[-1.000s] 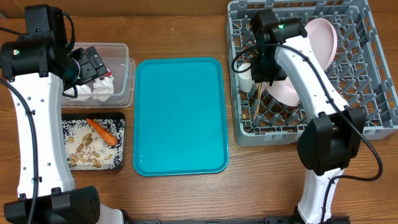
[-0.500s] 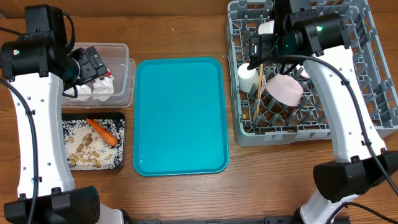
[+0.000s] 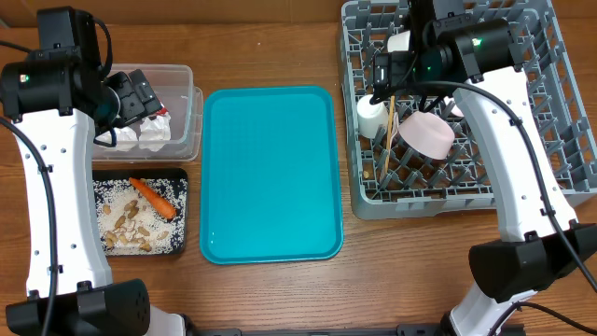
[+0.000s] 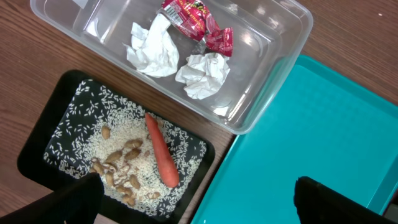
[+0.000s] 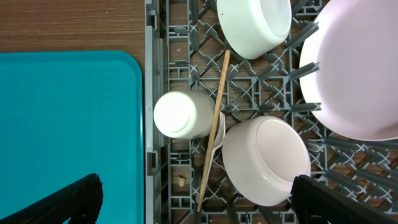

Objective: Sort waste into correct bins and load items into the dishwasher

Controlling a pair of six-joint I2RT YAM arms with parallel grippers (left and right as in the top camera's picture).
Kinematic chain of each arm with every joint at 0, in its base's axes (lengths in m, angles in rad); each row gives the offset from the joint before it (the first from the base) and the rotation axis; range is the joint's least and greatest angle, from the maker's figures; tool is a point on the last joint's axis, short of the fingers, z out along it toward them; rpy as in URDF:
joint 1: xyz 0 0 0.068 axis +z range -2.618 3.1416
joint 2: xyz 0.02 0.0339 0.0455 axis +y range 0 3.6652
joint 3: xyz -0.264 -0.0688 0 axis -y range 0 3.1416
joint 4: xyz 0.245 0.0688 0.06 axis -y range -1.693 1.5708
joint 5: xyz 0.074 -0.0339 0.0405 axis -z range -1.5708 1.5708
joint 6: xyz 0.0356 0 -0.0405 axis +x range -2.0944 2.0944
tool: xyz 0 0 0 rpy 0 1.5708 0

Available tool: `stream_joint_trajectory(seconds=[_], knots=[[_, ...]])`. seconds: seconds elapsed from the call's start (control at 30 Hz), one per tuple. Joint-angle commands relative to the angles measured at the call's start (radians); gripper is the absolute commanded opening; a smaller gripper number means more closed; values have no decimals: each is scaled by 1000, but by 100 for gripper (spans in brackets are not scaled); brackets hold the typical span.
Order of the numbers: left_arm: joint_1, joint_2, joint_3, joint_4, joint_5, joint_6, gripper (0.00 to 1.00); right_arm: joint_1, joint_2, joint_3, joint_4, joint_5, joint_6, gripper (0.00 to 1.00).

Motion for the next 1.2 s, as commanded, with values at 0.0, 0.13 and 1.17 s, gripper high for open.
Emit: stream_joint_trajectory(seconds=[0.0,0.13,1.17], knots=[[-3,-10,15,-1,-6,18,100,0,-3,11,5,-6,-1,100],[-3,-10,15,-1,-5,18,100,0,-3,11,5,-6,-1,100],[-3,-10,15,-1,-6,18,100,-2,-410,3,206,-6,-1,100]])
